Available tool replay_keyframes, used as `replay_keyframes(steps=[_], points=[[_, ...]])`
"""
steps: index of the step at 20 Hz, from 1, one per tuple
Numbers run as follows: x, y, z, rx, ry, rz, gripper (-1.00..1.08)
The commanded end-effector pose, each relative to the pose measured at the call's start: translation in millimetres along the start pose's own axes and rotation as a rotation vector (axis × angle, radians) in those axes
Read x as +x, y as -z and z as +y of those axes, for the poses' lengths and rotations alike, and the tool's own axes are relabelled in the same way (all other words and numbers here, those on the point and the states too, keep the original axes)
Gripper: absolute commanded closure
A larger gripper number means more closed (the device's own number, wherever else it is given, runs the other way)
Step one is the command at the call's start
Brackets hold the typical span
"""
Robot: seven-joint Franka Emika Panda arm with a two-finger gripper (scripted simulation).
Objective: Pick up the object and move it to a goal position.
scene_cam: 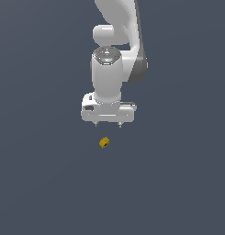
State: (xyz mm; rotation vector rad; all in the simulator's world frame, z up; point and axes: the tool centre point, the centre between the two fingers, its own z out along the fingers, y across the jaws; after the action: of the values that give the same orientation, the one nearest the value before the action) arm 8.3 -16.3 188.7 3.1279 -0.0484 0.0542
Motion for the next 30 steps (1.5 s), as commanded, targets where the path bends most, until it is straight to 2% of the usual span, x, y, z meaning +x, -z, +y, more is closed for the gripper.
replay_keyframes(steps=[1,11,16,23,30], points=[[0.0,0.0,0.0,0.0,0.0,0.0,-0.92],[1.3,10.2,-8.9,-0.005,0.067,0.021,-0.92],[1.2,9.4,-8.5,-0.005,0.061,0.02,-0.92],[1.5,-1.0,-6.8,0.001,-0.011,0.015,-0.92],[1.5,-21.9,-2.9,0.009,-0.157,0.004,-0.92]])
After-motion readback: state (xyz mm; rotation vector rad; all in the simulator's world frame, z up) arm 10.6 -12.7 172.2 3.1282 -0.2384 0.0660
